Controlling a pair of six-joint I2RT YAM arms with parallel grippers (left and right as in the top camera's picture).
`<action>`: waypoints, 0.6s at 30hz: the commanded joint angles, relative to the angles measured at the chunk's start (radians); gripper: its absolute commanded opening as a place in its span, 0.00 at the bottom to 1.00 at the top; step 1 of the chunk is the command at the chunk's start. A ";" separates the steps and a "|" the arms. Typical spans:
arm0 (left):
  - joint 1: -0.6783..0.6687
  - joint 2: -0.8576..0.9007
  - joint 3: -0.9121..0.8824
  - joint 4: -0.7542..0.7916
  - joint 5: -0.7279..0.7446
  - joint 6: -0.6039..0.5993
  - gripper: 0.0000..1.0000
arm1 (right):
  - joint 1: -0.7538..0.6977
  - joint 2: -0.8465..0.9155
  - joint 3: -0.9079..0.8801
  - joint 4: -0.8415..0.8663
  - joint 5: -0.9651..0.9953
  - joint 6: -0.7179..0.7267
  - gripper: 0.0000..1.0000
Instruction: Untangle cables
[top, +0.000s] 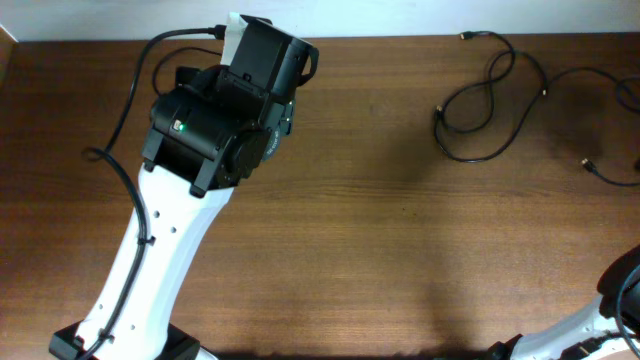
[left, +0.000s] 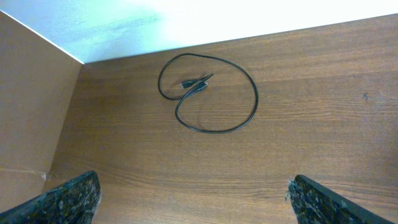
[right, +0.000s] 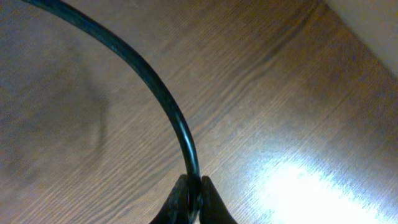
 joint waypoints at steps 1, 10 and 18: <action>0.002 -0.002 -0.001 0.006 -0.014 0.012 0.99 | -0.012 -0.028 -0.139 0.108 0.048 0.036 0.04; 0.002 -0.002 -0.001 0.010 -0.013 0.012 0.99 | -0.008 -0.031 -0.240 0.256 0.029 0.024 0.53; 0.002 -0.001 -0.001 0.014 -0.013 0.012 0.99 | 0.001 -0.039 -0.239 0.236 -0.119 -0.033 0.99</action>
